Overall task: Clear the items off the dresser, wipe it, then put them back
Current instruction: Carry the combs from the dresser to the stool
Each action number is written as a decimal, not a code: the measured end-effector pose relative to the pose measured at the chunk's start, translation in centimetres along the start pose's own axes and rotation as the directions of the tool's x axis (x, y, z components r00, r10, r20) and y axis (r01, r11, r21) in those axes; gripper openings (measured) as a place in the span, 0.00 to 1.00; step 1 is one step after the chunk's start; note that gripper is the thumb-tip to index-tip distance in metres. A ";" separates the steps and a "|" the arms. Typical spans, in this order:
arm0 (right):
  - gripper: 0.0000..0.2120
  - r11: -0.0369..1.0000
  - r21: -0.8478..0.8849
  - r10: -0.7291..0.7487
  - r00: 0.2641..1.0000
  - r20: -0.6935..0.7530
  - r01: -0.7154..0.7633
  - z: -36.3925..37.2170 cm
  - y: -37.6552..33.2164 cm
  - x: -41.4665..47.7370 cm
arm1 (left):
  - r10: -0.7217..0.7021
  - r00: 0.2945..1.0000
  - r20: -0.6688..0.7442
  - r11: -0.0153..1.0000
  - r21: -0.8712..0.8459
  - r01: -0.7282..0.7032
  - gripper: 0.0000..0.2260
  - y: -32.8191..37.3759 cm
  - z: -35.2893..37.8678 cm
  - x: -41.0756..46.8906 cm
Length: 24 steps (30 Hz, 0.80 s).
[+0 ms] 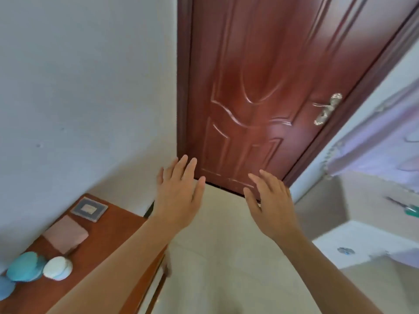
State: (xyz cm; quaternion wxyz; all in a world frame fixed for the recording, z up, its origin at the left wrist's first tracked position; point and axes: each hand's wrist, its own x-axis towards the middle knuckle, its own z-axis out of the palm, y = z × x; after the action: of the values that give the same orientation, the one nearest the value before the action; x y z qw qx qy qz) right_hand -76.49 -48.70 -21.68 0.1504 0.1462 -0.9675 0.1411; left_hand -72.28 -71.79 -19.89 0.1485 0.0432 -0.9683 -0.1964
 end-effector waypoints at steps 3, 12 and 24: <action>0.19 0.984 -0.044 0.167 0.982 -0.089 -0.171 -4.9 7.8 -4.7 | 0.173 0.984 0.041 0.984 -0.059 -0.170 0.27 8.8 2.8 -0.1; 0.21 0.810 -0.059 0.552 0.792 -0.259 -0.584 -16.6 29.2 -23.3 | 0.574 0.813 0.100 0.811 -0.209 -0.546 0.23 37.4 13.2 -5.1; 0.21 0.675 -0.060 0.704 0.667 -0.245 -0.735 -22.0 48.7 -32.1 | 0.700 0.664 0.263 0.711 -0.165 -0.684 0.26 58.8 23.1 -8.9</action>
State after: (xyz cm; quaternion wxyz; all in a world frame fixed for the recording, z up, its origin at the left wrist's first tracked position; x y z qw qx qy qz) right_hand -57.58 10.66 -23.31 0.1903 -0.2755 -0.9335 0.1283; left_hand -72.31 -7.98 -19.52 0.0612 -0.3623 -0.9171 -0.1545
